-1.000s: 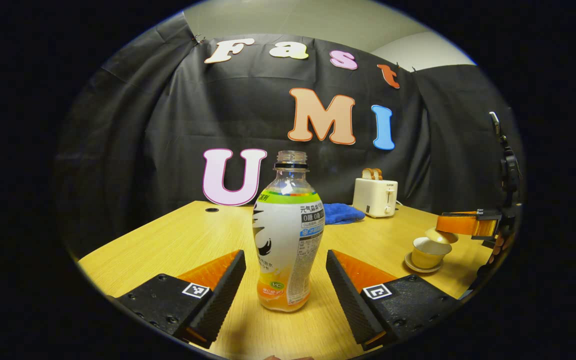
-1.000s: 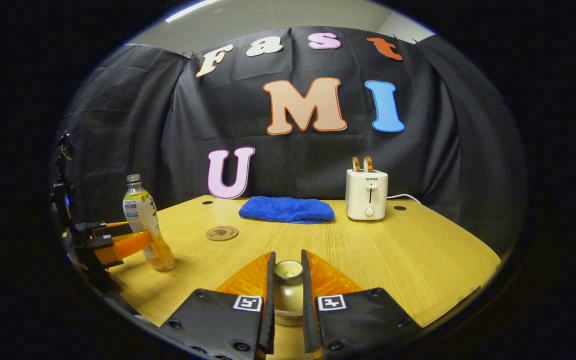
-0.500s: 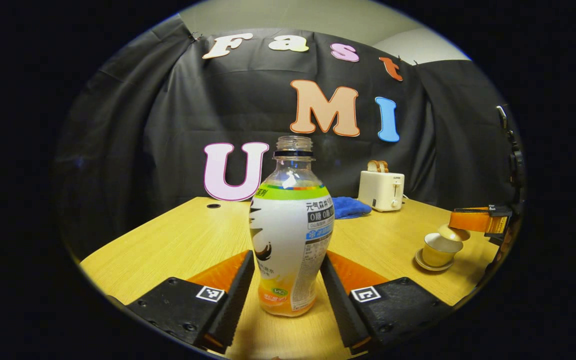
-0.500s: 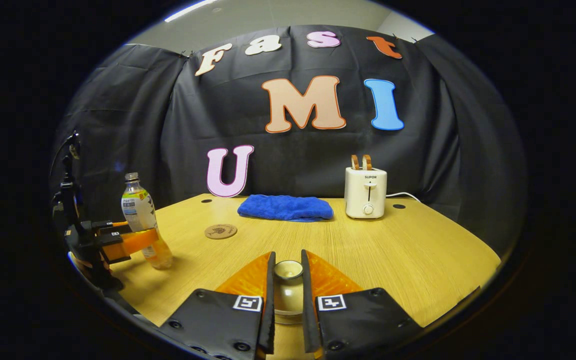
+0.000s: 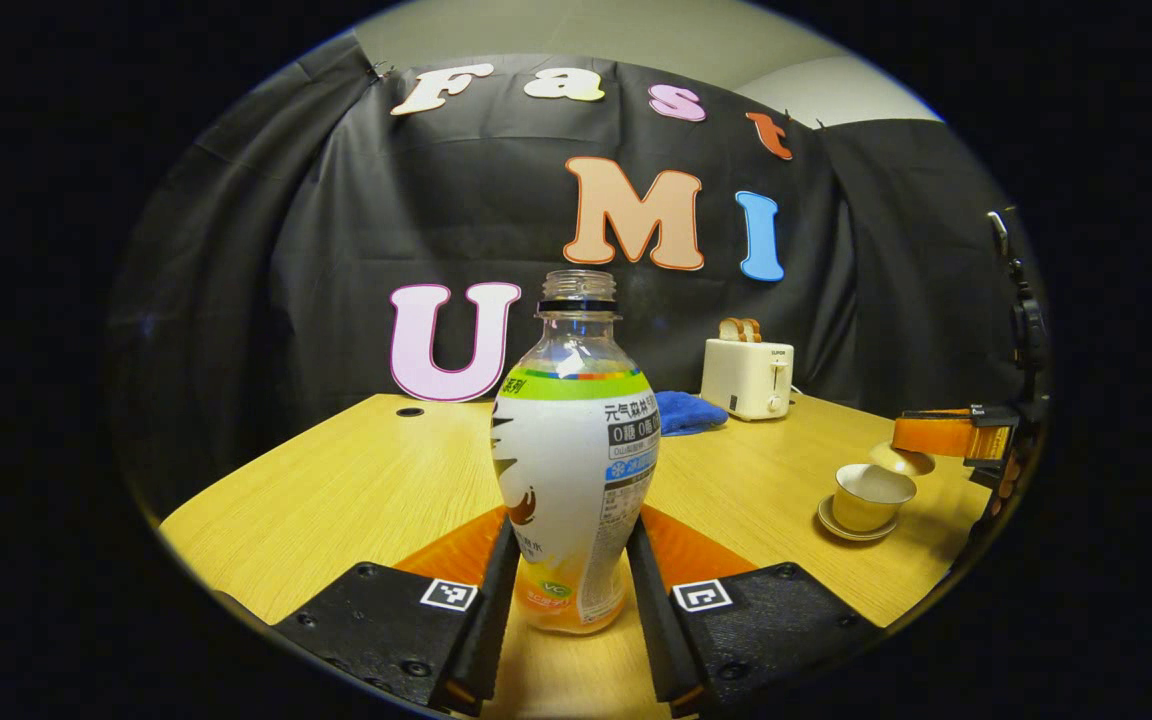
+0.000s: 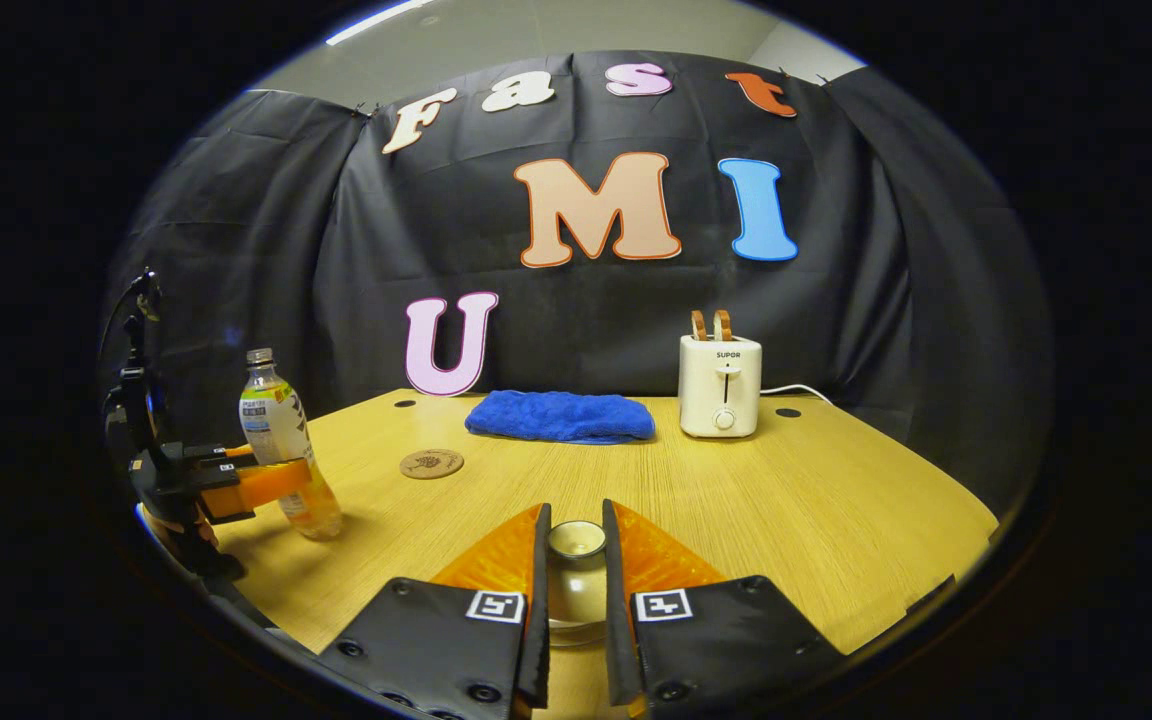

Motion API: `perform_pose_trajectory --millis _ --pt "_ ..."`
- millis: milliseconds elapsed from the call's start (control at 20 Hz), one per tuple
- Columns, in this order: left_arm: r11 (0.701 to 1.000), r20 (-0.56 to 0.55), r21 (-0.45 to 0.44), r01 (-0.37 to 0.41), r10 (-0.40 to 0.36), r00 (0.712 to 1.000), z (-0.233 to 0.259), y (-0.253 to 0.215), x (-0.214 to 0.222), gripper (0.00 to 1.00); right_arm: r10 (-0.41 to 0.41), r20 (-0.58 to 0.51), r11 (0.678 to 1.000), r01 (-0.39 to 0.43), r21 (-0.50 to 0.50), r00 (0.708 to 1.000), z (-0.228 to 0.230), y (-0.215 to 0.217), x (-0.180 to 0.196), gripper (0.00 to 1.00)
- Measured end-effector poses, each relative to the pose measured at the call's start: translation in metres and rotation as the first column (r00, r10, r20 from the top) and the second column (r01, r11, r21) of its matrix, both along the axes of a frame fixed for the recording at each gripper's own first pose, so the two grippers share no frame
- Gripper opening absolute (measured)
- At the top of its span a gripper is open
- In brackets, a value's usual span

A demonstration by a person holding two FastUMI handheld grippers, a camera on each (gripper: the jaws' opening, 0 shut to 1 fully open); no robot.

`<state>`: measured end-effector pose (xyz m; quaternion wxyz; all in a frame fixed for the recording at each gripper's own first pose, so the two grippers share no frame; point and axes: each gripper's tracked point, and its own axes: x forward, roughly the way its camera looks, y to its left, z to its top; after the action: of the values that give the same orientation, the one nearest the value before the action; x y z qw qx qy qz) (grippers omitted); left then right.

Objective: Open the teacup lid with one hand, grasp the water bottle and pour water into the teacup with the other hand; after pouring, place the water bottle on the coaster and then close the teacup lid.

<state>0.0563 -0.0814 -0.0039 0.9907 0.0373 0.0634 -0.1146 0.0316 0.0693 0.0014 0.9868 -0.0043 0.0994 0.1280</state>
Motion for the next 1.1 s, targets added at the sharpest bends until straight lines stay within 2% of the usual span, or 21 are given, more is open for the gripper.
perform_pose_trajectory --millis 300,450,650,800,1000,1100 --pt "0.998 -0.007 0.054 0.036 -0.036 0.999 0.001 -0.010 0.000 0.54 -0.021 0.004 1.000 0.021 0.003 1.000 0.004 -0.012 0.001 0.26" --pt "0.987 0.002 0.136 0.085 -0.086 0.996 0.002 -0.025 0.001 0.53 -0.035 0.012 0.999 0.035 0.006 0.999 0.007 -0.021 -0.001 0.26" --pt "0.949 0.008 0.271 0.160 -0.168 0.986 0.003 -0.045 -0.001 0.54 -0.053 0.015 0.999 0.053 0.012 0.998 0.009 -0.033 -0.001 0.26" --pt "0.925 0.007 0.328 0.192 -0.206 0.979 0.002 -0.059 0.001 0.54 -0.066 0.013 0.998 0.066 0.016 0.998 0.007 -0.041 -0.003 0.26" --pt "0.889 -0.001 0.412 0.202 -0.221 0.975 0.001 -0.071 0.009 0.54 -0.084 0.007 0.996 0.084 0.021 0.996 0.004 -0.057 -0.005 0.26" --pt "0.858 0.009 0.473 0.199 -0.231 0.973 0.004 -0.077 0.013 0.54 -0.096 0.006 0.995 0.096 0.025 0.995 0.003 -0.065 -0.005 0.26"
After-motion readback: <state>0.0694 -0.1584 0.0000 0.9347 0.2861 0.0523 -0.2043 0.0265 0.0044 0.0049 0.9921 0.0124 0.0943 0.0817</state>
